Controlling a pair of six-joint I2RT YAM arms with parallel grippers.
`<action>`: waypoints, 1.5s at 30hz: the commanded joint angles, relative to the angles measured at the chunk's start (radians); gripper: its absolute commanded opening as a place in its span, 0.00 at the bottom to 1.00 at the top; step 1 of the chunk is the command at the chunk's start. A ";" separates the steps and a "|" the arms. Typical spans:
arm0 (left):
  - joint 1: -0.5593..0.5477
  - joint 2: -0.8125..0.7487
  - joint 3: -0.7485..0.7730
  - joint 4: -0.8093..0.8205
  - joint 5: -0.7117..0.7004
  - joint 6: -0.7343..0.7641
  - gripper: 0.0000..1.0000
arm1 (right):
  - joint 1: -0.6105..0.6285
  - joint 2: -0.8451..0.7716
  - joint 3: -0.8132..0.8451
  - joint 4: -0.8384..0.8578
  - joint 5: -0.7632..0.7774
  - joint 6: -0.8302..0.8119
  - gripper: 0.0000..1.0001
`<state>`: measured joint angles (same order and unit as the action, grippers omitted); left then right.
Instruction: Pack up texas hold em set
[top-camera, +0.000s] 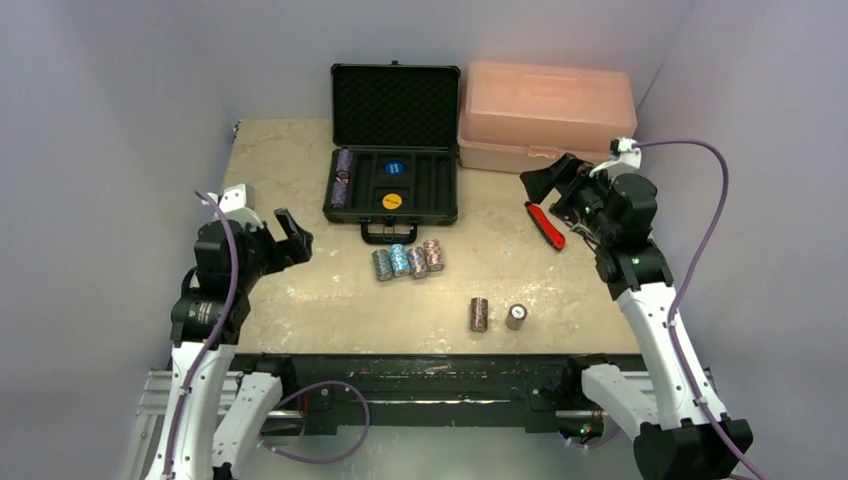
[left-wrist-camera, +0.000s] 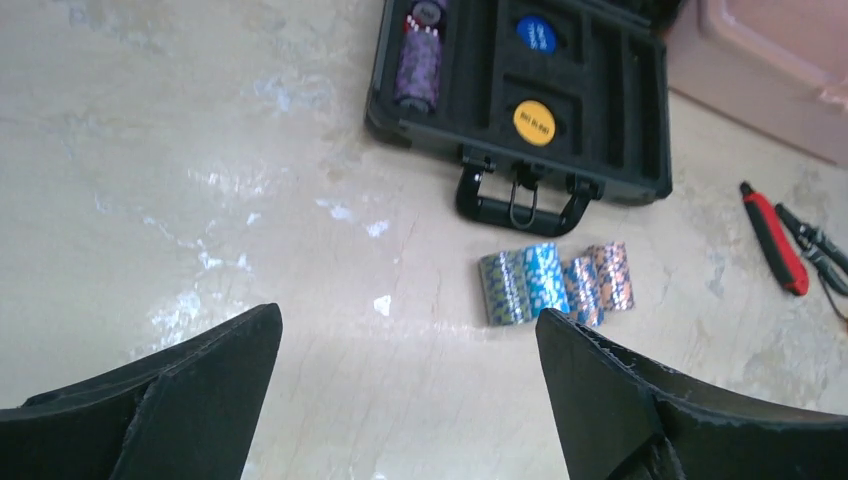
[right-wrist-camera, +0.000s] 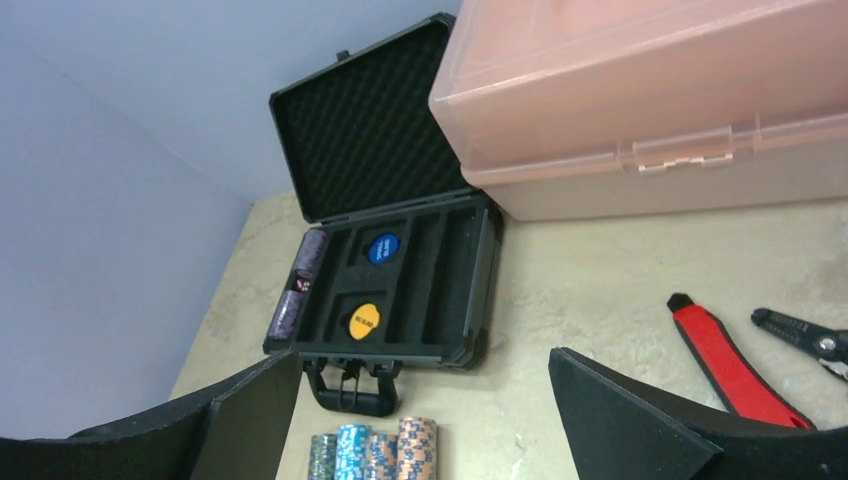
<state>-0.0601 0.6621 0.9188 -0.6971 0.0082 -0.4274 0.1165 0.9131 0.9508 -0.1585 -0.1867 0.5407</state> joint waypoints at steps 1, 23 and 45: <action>-0.010 -0.007 -0.010 -0.026 0.043 0.063 1.00 | -0.002 -0.004 0.041 -0.104 0.005 -0.011 0.99; -0.084 0.124 0.003 -0.044 0.192 0.091 0.90 | 0.193 0.038 0.009 -0.651 0.260 0.152 0.99; -0.145 0.168 0.014 -0.069 0.224 0.103 0.83 | 0.238 -0.079 -0.231 -0.763 0.317 0.280 0.99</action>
<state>-0.1928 0.8268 0.9016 -0.7734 0.2146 -0.3466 0.3397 0.8310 0.7410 -0.9142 0.0963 0.7872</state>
